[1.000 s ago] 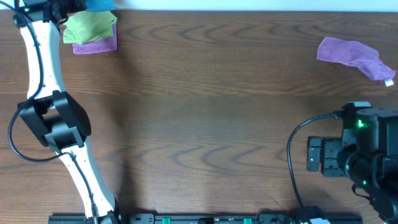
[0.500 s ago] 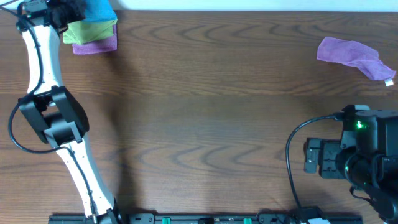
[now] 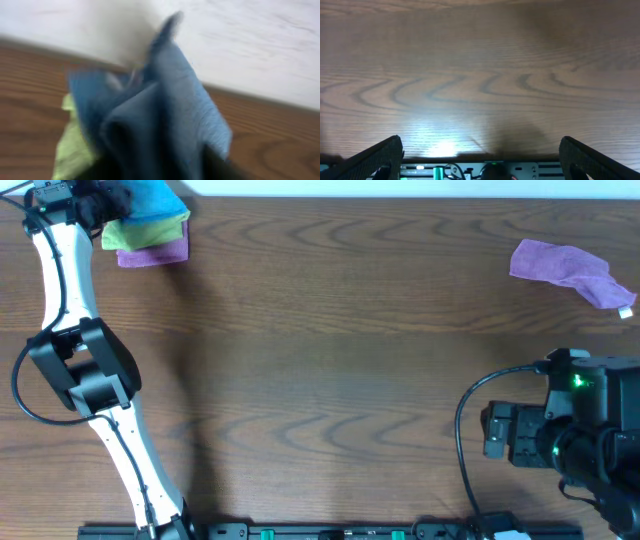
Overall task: Fold the cloth
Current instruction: 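Carry the folded cloth to the top-left stack and place it on top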
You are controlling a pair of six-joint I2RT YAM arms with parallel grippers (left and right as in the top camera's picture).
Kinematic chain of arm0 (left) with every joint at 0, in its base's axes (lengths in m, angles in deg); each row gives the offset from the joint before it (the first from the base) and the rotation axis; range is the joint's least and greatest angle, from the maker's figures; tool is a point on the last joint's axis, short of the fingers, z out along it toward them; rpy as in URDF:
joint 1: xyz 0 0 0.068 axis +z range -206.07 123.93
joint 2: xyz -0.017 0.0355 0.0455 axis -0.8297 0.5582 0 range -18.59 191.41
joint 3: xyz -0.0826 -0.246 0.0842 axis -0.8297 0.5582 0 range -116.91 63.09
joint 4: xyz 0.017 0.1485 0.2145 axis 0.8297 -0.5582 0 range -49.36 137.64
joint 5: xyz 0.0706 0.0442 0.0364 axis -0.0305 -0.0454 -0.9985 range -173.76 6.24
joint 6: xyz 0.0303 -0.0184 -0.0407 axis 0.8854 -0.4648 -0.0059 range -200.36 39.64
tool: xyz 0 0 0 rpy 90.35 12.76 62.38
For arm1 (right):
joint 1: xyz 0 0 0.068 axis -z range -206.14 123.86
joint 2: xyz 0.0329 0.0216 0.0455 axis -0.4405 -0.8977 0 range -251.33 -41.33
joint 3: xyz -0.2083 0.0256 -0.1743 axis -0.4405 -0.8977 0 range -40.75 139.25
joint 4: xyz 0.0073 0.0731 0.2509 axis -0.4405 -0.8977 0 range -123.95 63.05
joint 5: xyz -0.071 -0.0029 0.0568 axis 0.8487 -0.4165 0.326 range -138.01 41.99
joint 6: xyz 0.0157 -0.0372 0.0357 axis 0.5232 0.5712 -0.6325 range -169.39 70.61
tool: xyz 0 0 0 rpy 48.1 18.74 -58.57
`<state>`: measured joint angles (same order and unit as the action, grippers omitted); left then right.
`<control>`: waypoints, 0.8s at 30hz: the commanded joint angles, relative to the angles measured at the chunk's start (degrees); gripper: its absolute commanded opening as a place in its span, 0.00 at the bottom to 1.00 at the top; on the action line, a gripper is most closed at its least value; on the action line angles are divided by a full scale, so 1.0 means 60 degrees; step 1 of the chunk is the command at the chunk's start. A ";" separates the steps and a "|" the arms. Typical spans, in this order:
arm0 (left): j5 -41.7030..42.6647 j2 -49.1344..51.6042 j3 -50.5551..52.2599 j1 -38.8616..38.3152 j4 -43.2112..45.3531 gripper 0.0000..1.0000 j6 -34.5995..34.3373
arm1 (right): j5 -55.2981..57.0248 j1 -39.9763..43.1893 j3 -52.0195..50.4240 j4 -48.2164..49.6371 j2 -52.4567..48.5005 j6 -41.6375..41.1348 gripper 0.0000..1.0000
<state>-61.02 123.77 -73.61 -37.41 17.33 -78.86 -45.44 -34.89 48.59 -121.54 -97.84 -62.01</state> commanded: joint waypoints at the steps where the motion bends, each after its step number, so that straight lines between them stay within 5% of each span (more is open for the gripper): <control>1: -0.1406 0.0135 -0.0175 0.0040 -0.0051 0.88 0.0029 | -0.0346 -0.0073 -0.0044 0.0047 0.0044 -0.0189 0.99; 3: -0.1942 0.0135 -0.0175 0.0058 -0.0193 0.97 0.0029 | -0.0437 -0.0073 -0.0044 0.0051 0.0044 -0.0277 0.99; 9: -0.2903 0.0135 -0.0175 0.0084 -0.0586 0.96 0.0025 | -0.0619 -0.0073 -0.0044 0.0189 0.0044 -0.0291 0.99; 13: -0.2769 0.0131 -0.0178 0.0084 -0.0867 1.00 -0.0084 | -0.0685 -0.0073 -0.0044 0.0306 0.0044 -0.0288 0.99; 16: -0.2565 -0.0073 -0.0193 0.0066 -0.1399 0.94 -0.0233 | -0.0678 -0.0073 -0.0044 0.0492 0.0044 -0.0284 0.99; 24: -0.1832 -0.2357 -0.0193 0.0015 -0.3206 0.95 -0.0568 | 0.0565 -0.0069 0.0069 0.0994 0.0051 -0.0503 0.99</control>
<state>-75.55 119.58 -73.59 -37.35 -0.35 -81.46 -46.88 -34.89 48.59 -115.79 -97.84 -63.06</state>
